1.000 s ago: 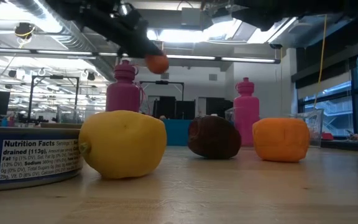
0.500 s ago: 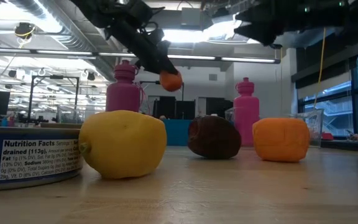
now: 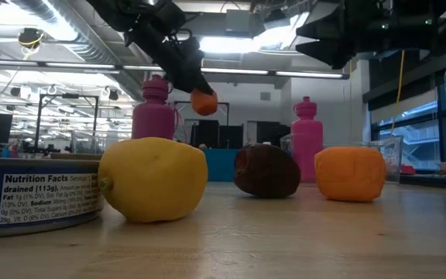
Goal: Pick & Place Food Item
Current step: Put the top right orange into the blue bin
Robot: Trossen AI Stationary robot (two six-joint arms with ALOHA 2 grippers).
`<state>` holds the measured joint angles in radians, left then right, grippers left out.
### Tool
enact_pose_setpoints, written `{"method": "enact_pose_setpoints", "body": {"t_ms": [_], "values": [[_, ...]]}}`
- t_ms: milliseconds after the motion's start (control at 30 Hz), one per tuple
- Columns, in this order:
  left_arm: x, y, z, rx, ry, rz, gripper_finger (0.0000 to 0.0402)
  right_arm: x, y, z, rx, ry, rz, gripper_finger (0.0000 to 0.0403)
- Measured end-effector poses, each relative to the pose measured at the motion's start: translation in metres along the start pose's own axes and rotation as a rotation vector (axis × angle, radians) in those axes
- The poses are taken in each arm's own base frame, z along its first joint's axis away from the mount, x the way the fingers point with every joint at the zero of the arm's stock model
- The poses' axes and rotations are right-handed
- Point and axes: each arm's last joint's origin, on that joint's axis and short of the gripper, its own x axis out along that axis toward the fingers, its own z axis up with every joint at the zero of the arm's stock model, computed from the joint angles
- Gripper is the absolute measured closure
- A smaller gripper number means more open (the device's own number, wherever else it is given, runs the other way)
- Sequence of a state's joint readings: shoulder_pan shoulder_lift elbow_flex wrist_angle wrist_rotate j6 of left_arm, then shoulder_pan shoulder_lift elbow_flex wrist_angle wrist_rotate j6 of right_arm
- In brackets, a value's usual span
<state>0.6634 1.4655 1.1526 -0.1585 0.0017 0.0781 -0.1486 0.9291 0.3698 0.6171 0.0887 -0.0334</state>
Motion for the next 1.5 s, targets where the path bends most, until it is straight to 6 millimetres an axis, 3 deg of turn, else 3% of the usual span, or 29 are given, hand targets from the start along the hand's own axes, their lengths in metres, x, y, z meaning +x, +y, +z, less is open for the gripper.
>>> {"method": "enact_pose_setpoints", "body": {"t_ms": [533,867,1033,1500], "values": [[0.034,-0.007,-0.020,0.021,0.113,-0.022,0.0226,0.000,0.000,0.010,-0.020,-0.102,0.041,0.0062],[0.061,-0.024,-0.011,0.104,0.235,-0.066,0.0226,0.000,0.000,0.009,-0.017,-0.094,0.040,0.0062],[0.071,-0.026,-0.016,0.125,0.315,-0.062,0.0226,0.000,0.000,0.007,-0.006,-0.077,0.041,0.0062],[0.074,-0.042,-0.030,0.151,0.434,-0.150,0.0226,0.000,0.000,0.007,-0.012,-0.072,0.041,0.0062]]}}
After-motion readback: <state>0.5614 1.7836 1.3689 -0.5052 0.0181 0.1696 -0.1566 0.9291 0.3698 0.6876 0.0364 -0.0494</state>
